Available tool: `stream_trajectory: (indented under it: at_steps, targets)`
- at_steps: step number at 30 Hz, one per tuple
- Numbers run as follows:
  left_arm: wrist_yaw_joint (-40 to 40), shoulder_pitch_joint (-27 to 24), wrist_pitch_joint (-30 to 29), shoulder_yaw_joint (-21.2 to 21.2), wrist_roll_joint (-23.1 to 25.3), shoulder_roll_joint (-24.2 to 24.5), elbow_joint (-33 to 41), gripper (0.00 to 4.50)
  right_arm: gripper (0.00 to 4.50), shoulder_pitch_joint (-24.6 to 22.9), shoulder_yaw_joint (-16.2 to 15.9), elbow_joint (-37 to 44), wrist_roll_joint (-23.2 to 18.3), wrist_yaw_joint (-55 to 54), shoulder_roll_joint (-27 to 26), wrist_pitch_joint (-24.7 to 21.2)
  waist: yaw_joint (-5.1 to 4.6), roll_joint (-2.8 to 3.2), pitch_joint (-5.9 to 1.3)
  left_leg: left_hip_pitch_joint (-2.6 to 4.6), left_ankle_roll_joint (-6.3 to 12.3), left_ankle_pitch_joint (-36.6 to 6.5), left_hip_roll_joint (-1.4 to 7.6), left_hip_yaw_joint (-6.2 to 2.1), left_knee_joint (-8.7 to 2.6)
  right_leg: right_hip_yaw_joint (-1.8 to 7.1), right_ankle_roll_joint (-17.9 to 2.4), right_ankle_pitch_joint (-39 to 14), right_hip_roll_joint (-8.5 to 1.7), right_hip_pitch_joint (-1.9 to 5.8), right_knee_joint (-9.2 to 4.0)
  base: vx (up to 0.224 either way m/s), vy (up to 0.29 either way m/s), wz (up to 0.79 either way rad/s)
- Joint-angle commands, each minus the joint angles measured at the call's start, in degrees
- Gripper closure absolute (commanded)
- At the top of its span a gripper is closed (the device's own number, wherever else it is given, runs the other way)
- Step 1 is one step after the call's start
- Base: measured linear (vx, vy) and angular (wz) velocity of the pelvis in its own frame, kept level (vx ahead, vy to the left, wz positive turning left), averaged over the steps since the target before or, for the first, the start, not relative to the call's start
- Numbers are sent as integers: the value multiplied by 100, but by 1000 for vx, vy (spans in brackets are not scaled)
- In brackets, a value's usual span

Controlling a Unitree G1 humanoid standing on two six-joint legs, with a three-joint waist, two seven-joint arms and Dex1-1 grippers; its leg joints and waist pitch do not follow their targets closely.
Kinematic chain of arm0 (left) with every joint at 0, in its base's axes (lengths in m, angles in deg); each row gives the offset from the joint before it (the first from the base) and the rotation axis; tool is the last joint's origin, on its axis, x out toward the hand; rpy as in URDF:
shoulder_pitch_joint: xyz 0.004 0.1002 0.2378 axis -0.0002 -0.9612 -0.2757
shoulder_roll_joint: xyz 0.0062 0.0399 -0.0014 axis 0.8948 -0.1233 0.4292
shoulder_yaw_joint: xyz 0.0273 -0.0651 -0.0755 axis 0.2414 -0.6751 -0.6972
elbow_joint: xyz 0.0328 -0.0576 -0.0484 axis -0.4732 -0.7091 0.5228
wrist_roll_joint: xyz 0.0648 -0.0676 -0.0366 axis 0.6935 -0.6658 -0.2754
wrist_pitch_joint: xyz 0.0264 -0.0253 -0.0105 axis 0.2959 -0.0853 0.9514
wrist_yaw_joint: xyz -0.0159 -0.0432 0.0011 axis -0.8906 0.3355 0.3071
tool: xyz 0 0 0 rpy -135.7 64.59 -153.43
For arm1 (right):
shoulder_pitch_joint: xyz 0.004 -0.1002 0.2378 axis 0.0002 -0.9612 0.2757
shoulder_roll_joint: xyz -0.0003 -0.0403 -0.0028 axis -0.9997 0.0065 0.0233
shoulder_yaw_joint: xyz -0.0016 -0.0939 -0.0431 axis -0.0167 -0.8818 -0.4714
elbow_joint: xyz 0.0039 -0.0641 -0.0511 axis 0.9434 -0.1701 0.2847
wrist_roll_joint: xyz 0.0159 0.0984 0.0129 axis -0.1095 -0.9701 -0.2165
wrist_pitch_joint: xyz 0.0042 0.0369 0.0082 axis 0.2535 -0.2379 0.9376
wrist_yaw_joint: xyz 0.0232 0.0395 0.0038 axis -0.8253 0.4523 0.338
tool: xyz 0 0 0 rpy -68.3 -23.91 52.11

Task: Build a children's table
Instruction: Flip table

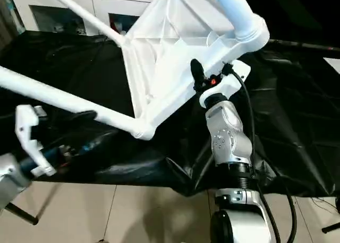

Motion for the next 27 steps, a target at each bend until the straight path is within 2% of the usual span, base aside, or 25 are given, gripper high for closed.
stream_trajectory:
  at_steps: [1, 3, 6, 7, 8, 11, 13, 18, 21, 24, 25, 27]
  targets:
    - [-74, 134, 175, 110, 273, -8, 34, 0, 241, 51, -216, 274, 533, -81, 243, 28, -33, 59, -341, -6, -55, 37, 259, -68, -434, 396, -691, -32, -470, 354, -398, 0, 0, 0]
    - [-143, 239, 355, 131, 470, -46, -19, 0, 241, 64, -415, 354, 845, -182, 352, 88, -38, 72, -338, -5, -77, 7, 261, -74, -436, 396, -635, -142, -470, 346, -402, 0, 0, 0]
    - [-187, 295, 461, 130, 572, -71, -63, 0, 241, 66, -531, 383, 1060, -241, 425, 151, -57, 72, -333, -15, -130, -107, 256, -79, -442, 387, -580, -351, -466, 346, -423, 0, 0, 0]
    - [-271, 409, 536, 148, 672, -97, -133, 0, 241, 57, -641, 451, 1319, -418, 486, 185, -58, 71, -324, -16, -145, -183, 252, -76, -442, 392, -550, -472, -466, 335, -439, 0, 0, 0]
    - [-282, 421, 540, 153, 682, -95, -139, 0, 241, 55, -651, 459, 1344, -441, 490, 184, -53, 72, -319, 11, -175, -257, 254, -63, -440, 393, -504, -595, -458, 297, -460, 0, 0, 0]
    - [-366, 625, 600, 288, 914, -22, -285, 0, 247, -17, -848, 540, 1852, -863, 575, 213, -47, 78, -326, 52, -236, -349, 250, -56, -441, 403, -494, -633, -442, 263, -460, 0, 0, 0]
    - [-387, 679, 640, 320, 987, -33, -333, 0, 258, -51, -896, 492, 1992, -980, 598, 260, -52, 84, -320, 34, -247, -404, 248, -62, -449, 400, -486, -646, -442, 268, -460, 0, 0, 0]
    - [-495, 841, 708, 421, 1205, -70, -372, 0, 270, -76, -954, 272, 2348, -1398, 733, 380, -39, 87, -308, 85, -332, -744, 263, -57, -462, 404, -459, -928, -441, 210, -493, 0, 0, 0]
    - [-496, 917, 774, 516, 1338, -62, -424, 0, 276, -14, -966, 65, 2494, -1520, 815, 506, -24, 87, -297, 110, -354, -923, 264, -53, -466, 410, -429, -1174, -443, 186, -522, 0, 0, 0]
    - [-529, 1133, 997, 747, 1691, -76, -573, 0, 279, 158, -949, -410, 2735, -1795, 927, 791, -9, 84, -296, 107, -370, -990, 266, -63, -476, 413, -408, -1266, -448, 190, -532, 0, 0, 0]
    - [-559, 1328, 1178, 969, 1989, -91, -695, 0, 279, 317, -985, -838, 2945, -2013, 1005, 991, -2, 70, -306, 83, -371, -944, 267, -70, -480, 418, -414, -1222, -459, 212, -519, 0, 0, 0]
    - [-575, 1425, 1290, 1077, 2153, -90, -770, 0, 280, 400, -1004, -1046, 3019, -2121, 1029, 1079, 17, 75, -312, 109, -379, -1001, 260, -62, -469, 417, -423, -1289, -459, 191, -526, 0, 0, 0]
